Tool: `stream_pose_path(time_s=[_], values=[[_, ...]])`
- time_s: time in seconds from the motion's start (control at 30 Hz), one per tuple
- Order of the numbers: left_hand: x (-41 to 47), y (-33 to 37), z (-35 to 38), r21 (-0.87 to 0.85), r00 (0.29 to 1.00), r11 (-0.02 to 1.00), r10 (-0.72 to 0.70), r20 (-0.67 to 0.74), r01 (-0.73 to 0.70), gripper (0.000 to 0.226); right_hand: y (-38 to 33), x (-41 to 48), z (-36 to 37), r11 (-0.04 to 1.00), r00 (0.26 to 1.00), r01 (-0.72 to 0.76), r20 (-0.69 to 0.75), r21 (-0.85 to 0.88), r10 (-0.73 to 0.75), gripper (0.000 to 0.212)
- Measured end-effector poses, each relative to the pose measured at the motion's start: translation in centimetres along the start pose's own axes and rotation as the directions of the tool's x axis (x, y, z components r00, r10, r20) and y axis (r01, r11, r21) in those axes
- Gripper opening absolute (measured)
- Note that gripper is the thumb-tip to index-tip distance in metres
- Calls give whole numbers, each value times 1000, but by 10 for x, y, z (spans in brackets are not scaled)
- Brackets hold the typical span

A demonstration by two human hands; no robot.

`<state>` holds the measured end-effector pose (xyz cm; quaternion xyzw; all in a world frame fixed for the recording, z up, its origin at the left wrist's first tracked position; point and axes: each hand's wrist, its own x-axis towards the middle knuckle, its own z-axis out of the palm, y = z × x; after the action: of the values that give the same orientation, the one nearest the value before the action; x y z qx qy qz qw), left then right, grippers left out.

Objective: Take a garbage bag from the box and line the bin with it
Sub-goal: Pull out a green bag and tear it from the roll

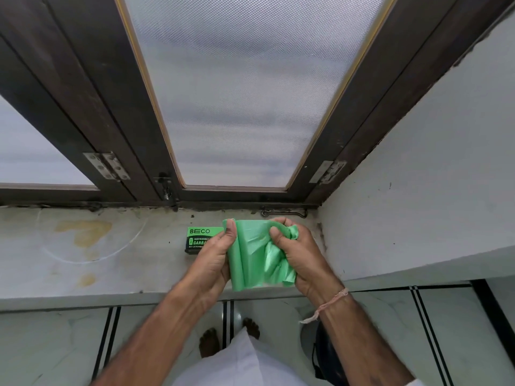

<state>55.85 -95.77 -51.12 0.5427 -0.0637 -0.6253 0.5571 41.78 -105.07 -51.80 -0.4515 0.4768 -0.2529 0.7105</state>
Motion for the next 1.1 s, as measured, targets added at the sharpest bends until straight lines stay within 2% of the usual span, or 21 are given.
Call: stream_pose_path(time_s=[0.1,0.2,0.33,0.43,0.6,0.77,0.8,0.9,1.1], values=[[-2,-2,4,14,1000,1000,-10,12,10,56,-2,-2,5,998,999,-29,41,48,27,25],[-3,-3,10,18,1000,1000,-13,28,12,55,-5,-5,9,998,993,-54,111,23,52,39],[-2,-2,11,5,1000,1000,-6,17,6,55,-2,-5,6,1000,998,-20,67,-1,20,16],[0,-3,6,-34,1000,999,-10,-18,10,54,-2,-3,1,1000,1000,-14,25,9,14,12],[-1,-3,6,-39,1000,999,-3,-20,2,55,-4,0,-1,999,1000,10,-9,-31,-11,19],[-3,-1,7,-5,999,1000,7,38,-7,57,-8,-5,1,998,994,-57,98,-14,58,42],[-3,-1,7,-10,999,1000,9,32,-9,57,-7,-6,2,999,994,-47,96,-21,49,38],[-4,-3,5,-27,1000,1000,12,-14,-12,55,-4,-5,-1,998,999,-32,30,-51,34,11],[-7,-4,4,27,1000,1000,9,28,-10,57,-1,-4,-6,995,1000,3,4,-97,-2,18]])
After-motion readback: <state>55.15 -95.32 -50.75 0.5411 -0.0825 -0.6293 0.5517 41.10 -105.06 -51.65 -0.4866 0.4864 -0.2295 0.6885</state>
